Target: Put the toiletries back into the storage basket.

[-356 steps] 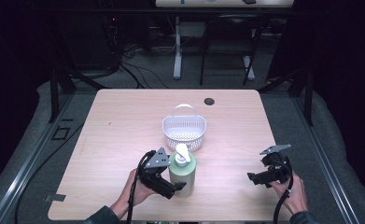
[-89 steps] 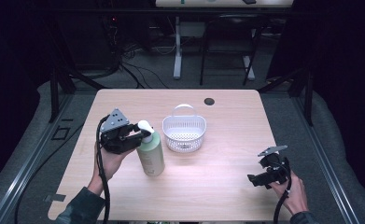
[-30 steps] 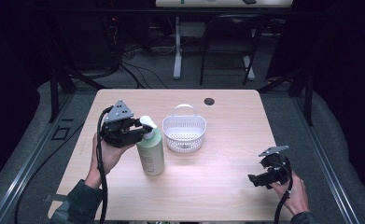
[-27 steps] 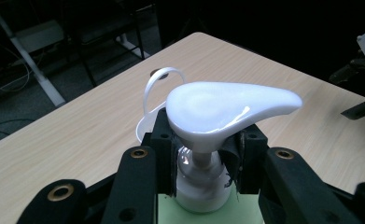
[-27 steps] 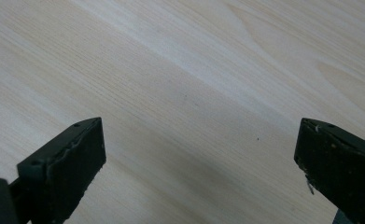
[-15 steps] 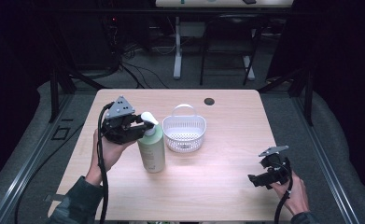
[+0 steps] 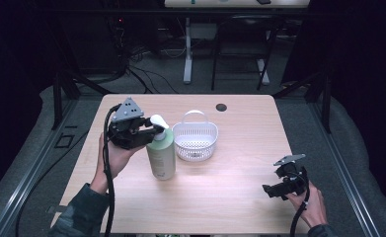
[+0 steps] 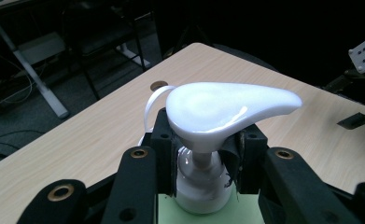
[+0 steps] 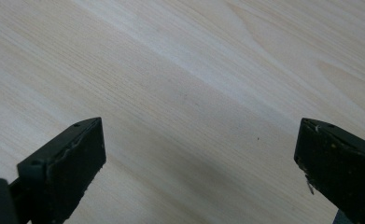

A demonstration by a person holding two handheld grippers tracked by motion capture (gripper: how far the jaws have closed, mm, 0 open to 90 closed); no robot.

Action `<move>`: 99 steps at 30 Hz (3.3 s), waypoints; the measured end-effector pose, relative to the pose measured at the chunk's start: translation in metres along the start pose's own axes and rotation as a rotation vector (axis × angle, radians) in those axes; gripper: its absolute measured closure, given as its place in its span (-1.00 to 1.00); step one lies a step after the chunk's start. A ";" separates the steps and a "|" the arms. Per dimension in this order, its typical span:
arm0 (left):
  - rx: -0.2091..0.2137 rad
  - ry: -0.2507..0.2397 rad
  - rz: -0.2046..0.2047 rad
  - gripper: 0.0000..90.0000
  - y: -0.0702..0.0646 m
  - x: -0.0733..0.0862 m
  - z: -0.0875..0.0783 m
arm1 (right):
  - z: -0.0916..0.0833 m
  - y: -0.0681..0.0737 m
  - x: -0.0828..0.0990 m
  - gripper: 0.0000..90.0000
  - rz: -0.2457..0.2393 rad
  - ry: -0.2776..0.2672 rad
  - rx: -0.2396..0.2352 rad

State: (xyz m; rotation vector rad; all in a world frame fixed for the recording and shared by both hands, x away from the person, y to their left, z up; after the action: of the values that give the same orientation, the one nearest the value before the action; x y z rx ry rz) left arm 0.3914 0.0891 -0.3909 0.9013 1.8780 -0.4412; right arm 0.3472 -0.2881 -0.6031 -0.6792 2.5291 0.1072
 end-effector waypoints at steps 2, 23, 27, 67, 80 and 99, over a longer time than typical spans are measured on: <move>0.000 0.000 0.001 0.49 0.000 -0.001 0.000 | 0.000 0.000 0.000 -0.97 0.000 0.001 0.001; 0.001 -0.007 0.013 0.49 0.001 -0.018 -0.002 | 0.001 0.000 0.001 -0.97 0.002 0.005 0.001; 0.000 -0.007 0.018 0.49 0.002 -0.022 -0.003 | 0.000 0.000 0.001 -0.97 0.003 0.004 -0.001; -0.006 -0.033 0.055 0.50 0.006 -0.060 -0.005 | 0.001 -0.001 0.001 -0.97 0.004 0.007 0.000; -0.008 -0.037 0.059 0.50 0.008 -0.071 0.000 | 0.001 -0.001 0.002 -0.97 0.005 0.009 0.002; -0.004 -0.035 0.067 0.50 0.010 -0.084 0.016 | 0.002 -0.001 0.003 -0.96 0.005 0.013 -0.001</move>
State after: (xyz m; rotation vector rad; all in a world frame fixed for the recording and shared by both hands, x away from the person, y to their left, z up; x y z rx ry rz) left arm 0.4299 0.0520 -0.3232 0.9451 1.8109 -0.4103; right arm 0.3467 -0.2900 -0.6062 -0.6766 2.5435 0.1066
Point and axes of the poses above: each handheld gripper's, and its own axes: z roughly forward along the jaws, x roughly out of its underside, y roughly to its left, the point moved 9 cm from there along z, roughly forward along the jaws
